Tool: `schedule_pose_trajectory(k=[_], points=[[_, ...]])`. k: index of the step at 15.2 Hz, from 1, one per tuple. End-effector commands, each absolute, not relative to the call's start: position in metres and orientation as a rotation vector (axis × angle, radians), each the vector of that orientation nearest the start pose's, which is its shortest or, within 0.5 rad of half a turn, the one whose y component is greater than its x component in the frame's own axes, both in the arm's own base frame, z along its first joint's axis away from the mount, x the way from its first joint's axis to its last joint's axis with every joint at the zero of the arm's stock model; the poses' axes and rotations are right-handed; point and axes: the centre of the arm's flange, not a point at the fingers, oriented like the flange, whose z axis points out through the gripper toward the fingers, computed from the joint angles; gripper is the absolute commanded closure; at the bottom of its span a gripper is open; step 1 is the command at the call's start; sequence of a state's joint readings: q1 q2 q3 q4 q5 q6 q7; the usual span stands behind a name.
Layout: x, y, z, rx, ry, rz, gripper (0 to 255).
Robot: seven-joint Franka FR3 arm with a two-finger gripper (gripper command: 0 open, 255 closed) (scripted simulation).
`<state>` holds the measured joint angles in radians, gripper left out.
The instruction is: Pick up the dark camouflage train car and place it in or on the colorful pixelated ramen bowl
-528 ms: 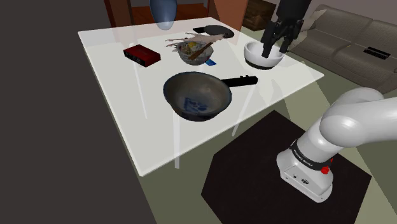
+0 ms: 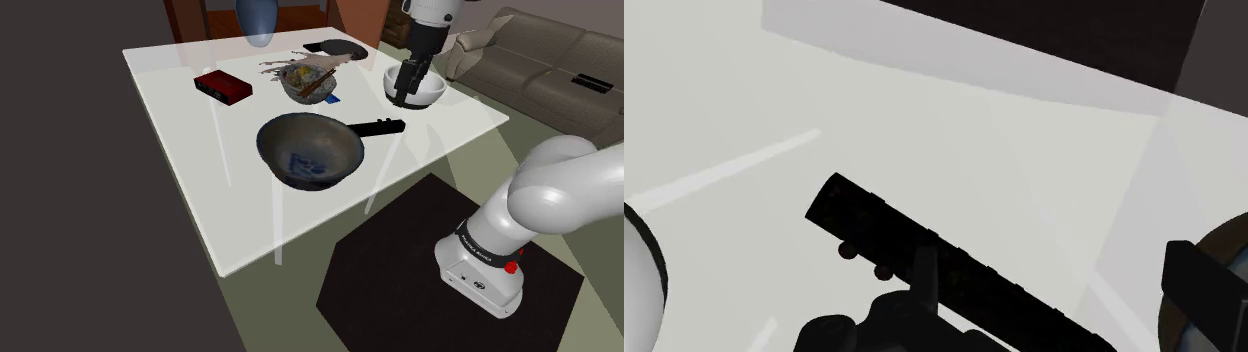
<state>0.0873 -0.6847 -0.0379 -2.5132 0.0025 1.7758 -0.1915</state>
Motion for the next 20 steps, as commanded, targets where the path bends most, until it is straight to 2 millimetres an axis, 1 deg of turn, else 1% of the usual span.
schedule_pose_trajectory(k=[1,6,11,18,20], points=[[0.358,0.01,0.482,-3.05,-0.596,0.069,0],[0.402,0.019,0.435,-2.906,-1.071,0.051,0],[0.441,0.041,0.39,-2.697,-1.503,0.032,0],[0.439,0.043,0.353,-2.697,-1.503,0.032,0],[0.439,0.043,0.35,-2.697,-1.503,0.033,0]])
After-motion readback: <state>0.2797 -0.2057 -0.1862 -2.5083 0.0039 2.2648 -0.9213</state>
